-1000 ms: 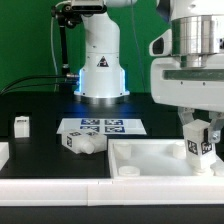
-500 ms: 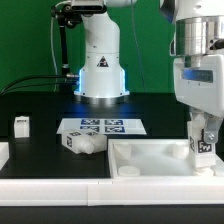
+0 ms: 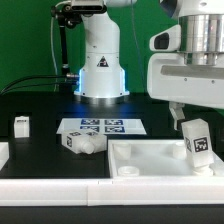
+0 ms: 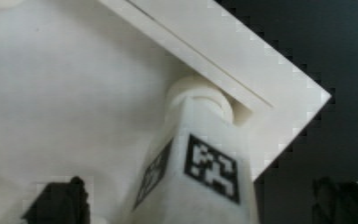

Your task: Assemble one leg

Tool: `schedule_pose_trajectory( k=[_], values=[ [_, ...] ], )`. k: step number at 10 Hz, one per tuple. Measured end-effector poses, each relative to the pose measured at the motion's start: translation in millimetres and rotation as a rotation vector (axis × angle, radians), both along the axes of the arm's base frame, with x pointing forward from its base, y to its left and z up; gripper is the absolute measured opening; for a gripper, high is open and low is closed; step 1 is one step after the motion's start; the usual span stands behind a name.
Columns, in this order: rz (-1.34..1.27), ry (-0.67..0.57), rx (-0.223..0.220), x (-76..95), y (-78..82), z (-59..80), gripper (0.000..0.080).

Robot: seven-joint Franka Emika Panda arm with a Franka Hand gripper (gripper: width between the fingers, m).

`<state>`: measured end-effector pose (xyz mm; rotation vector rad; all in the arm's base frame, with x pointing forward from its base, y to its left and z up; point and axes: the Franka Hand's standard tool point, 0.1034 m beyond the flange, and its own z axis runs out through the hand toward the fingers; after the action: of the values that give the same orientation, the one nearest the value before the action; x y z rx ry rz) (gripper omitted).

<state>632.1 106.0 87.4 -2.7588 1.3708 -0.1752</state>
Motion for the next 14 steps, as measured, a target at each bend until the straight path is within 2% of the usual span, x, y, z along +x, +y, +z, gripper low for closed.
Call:
schedule_pose_trajectory(
  k=[4,7,9,11,12,13,14],
  values=[
    [0.242,0.003,-0.034,-2.1,-3.9,-1.0,0.0649],
    [0.43,-0.012,-0.004,6.4,-14.2,-3.2,0.0649],
    [0.528,-0.009,-0.021,5.1,-0.7,-7.0,0.0649],
    [0.538,-0.008,-0.029,5.6,0.9,-6.7,0.0649],
    [0.511,-0.008,-0.026,5.5,0.9,-6.8,0.052],
    [0.5,-0.008,-0.024,5.6,0.8,-6.8,0.052],
    [0.428,-0.007,-0.012,5.5,1.3,-6.9,0.0382]
  ],
)
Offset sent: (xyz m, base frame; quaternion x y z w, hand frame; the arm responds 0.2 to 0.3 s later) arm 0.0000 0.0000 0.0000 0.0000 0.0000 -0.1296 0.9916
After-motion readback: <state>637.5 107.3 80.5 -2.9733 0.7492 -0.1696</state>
